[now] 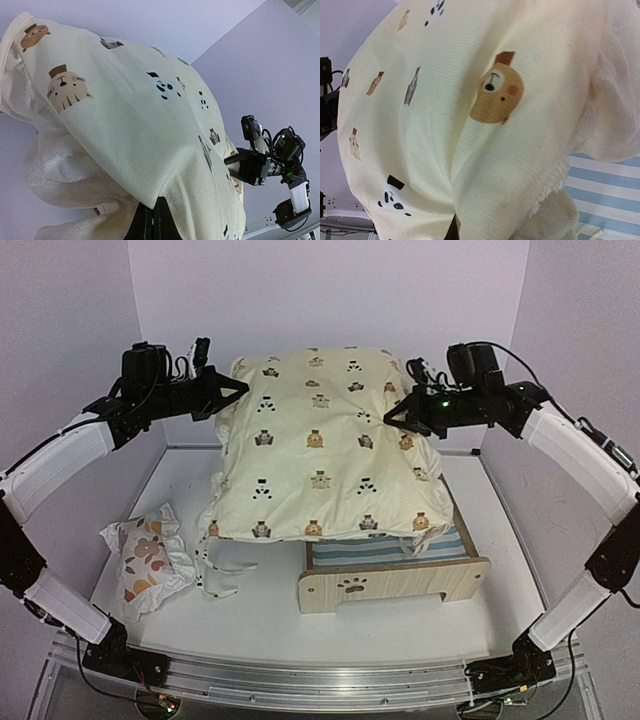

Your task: Set up the pet bed

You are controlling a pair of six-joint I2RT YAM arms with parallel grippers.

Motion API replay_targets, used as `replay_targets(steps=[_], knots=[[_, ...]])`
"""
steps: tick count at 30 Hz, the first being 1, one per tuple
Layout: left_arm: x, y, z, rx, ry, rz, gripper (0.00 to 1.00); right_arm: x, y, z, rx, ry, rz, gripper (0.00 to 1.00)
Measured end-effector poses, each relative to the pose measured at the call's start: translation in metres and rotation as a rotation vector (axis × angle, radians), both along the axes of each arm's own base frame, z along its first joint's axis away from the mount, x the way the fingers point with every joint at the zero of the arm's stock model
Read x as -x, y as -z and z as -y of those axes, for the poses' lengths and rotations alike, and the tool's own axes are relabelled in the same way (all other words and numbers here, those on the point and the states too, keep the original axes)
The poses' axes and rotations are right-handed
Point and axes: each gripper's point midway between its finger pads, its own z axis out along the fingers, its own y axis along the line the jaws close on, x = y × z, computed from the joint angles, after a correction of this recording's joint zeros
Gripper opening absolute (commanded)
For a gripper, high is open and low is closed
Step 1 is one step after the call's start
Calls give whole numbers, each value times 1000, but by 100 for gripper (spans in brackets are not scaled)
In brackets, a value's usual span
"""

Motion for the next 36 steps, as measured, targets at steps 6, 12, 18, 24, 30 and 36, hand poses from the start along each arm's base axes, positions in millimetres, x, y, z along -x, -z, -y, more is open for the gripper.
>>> replay_targets(steps=[6, 12, 18, 24, 30, 36], knots=[[-2, -10, 65, 4, 121, 9, 0, -19, -6, 73, 91, 192, 18, 0], [-3, -2, 125, -11, 190, -7, 0, -25, 6, 119, 176, 295, -42, 0], [-11, 22, 141, -28, 177, -52, 0, -33, 19, 141, 198, 331, -86, 0], [-29, 69, 138, -94, 110, -118, 0, -43, 78, 131, 240, 286, -208, 0], [-43, 127, 143, -177, 85, -198, 0, -36, 122, 136, 305, 279, -292, 0], [-41, 153, 139, -210, 75, -239, 0, -41, 136, 136, 323, 267, -286, 0]])
